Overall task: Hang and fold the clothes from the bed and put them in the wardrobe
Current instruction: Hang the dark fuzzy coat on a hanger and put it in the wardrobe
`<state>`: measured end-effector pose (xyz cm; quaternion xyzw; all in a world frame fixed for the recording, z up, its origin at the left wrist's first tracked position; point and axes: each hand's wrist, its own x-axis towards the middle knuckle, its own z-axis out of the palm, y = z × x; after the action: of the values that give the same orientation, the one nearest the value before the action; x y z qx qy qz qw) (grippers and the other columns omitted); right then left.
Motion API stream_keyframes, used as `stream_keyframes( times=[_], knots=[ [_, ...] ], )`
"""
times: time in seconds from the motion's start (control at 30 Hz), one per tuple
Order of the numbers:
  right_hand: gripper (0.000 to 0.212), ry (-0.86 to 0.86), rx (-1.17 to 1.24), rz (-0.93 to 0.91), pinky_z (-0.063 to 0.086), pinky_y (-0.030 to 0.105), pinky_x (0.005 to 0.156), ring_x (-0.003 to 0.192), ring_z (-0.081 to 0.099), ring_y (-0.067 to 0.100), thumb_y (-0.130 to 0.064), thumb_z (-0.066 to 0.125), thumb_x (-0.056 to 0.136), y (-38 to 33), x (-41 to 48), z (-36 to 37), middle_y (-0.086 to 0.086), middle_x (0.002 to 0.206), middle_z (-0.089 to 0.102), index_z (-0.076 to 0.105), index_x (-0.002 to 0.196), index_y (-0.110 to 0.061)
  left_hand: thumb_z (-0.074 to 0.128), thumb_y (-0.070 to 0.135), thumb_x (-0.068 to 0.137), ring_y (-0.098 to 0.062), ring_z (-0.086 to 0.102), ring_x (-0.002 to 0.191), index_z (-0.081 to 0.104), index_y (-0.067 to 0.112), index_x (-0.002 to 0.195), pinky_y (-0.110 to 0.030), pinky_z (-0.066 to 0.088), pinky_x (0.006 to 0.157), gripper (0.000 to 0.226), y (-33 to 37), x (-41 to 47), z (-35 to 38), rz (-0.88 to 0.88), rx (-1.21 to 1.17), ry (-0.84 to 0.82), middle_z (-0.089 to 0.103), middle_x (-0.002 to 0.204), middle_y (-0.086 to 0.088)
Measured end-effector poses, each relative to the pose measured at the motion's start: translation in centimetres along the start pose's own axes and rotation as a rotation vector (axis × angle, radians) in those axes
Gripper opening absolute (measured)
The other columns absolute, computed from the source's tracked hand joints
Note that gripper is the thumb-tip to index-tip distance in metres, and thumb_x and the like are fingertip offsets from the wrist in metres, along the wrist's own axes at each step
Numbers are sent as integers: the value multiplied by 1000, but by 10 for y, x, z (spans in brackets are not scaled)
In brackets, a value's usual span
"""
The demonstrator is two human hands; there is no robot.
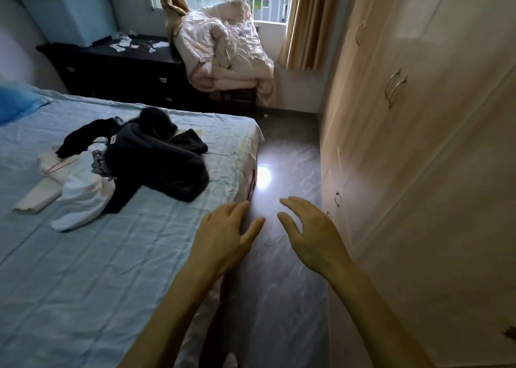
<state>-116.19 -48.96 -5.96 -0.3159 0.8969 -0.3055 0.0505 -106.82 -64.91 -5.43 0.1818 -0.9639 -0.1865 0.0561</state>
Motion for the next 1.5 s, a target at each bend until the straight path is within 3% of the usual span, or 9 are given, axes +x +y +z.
stream_keyframes(
  times=[0.23, 0.4, 0.5, 0.73, 1.03, 1.2, 1.33, 1.5],
  knots=[
    [43, 9, -42, -8, 18, 19, 104, 135, 36, 10, -44, 42, 97, 1, 129, 16, -9, 146, 42, 46, 137, -30, 4, 64, 82, -22, 48, 123, 44, 21, 139, -38, 36, 104, 82, -46, 125, 7, 13, -22, 69, 52, 136, -4],
    [42, 9, -73, -2, 20, 19, 103, 134, 39, 12, -42, 42, 97, 3, 213, 19, -8, 145, 44, 47, 137, -28, 26, 52, 98, -22, 46, 124, 40, 21, 141, -38, 35, 105, 55, -64, 206, 1, 13, -18, 19, 50, 138, -4],
    [43, -8, -68, 25, 21, 19, 104, 134, 38, 12, -44, 42, 97, 15, 254, 18, -8, 145, 43, 46, 137, -29, 29, 50, 98, -21, 48, 123, 39, 21, 141, -36, 35, 103, 53, -66, 251, 0, 36, -16, 14, 52, 136, -3],
    [43, -22, -69, 61, 24, 23, 108, 134, 38, 11, -45, 41, 97, 80, 352, 10, -9, 145, 43, 47, 137, -30, 29, 51, 97, -21, 51, 118, 46, 21, 136, -33, 37, 97, 52, -48, 361, 16, 49, -45, -5, 56, 130, -3],
    [44, -27, -22, 57, 24, 23, 108, 134, 38, 12, -46, 40, 97, 186, 493, -41, -8, 146, 43, 47, 137, -29, 29, 50, 98, -19, 45, 127, 38, 22, 143, -34, 33, 106, 53, 18, 517, 55, 1, 31, -81, 46, 143, -1],
    [46, 24, 9, 44, 25, 22, 106, 133, 40, 13, -46, 42, 96, 222, 571, -74, -7, 145, 43, 45, 138, -28, 11, 65, 84, -20, 50, 121, 48, 21, 135, -35, 37, 100, 76, 40, 598, 55, -10, 25, -13, 54, 134, -2],
    [45, 21, 1, 32, 27, 25, 108, 134, 39, 14, -46, 42, 97, 251, 629, -77, -6, 146, 43, 45, 137, -27, 22, 58, 94, -19, 48, 124, 44, 24, 138, -34, 35, 104, 60, 48, 665, 61, -37, 33, -25, 51, 138, 0],
    [45, -51, -42, 19, 27, 26, 109, 134, 39, 14, -47, 41, 96, 280, 717, -64, -6, 146, 42, 45, 137, -28, 14, 65, 85, -16, 51, 119, 51, 22, 132, -32, 37, 100, 73, 32, 752, 78, -41, -32, 17, 56, 132, 3]
  ],
)
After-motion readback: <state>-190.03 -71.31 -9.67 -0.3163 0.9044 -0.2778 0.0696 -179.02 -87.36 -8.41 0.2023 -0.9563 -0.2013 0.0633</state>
